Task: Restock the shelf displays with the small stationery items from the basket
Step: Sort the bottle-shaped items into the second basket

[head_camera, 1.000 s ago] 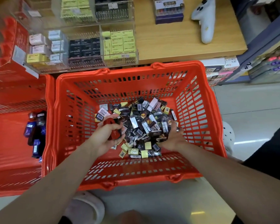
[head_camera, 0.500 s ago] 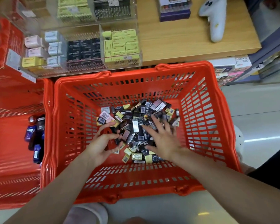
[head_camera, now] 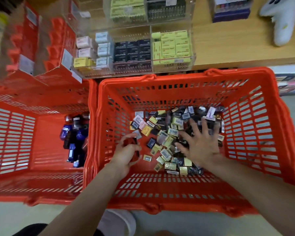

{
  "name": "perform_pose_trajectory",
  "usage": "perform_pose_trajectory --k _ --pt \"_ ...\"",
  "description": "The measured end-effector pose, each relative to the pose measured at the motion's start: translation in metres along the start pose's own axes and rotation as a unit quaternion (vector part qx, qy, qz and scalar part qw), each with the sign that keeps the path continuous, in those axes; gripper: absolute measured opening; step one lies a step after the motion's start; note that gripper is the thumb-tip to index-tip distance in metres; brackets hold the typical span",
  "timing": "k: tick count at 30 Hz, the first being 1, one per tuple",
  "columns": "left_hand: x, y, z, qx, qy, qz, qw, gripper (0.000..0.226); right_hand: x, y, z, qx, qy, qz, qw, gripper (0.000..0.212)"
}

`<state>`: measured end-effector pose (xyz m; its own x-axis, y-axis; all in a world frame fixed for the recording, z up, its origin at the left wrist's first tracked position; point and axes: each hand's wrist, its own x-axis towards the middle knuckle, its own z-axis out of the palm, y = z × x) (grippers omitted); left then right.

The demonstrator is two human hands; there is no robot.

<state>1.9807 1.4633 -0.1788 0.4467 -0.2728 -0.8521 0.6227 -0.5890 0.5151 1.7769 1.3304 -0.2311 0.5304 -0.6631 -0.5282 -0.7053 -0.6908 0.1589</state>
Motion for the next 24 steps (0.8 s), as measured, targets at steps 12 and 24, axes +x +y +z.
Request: perform_pose_trajectory --k 12,24 --pt "0.002 0.002 -0.009 -0.011 -0.015 0.015 1.000 0.050 0.065 -0.114 -0.041 -0.183 -0.049 -0.310 0.932 0.068" --pt "0.002 0.006 -0.001 -0.007 -0.003 -0.005 1.000 0.049 -0.002 0.026 -0.009 0.130 -0.054 0.137 0.980 0.076"
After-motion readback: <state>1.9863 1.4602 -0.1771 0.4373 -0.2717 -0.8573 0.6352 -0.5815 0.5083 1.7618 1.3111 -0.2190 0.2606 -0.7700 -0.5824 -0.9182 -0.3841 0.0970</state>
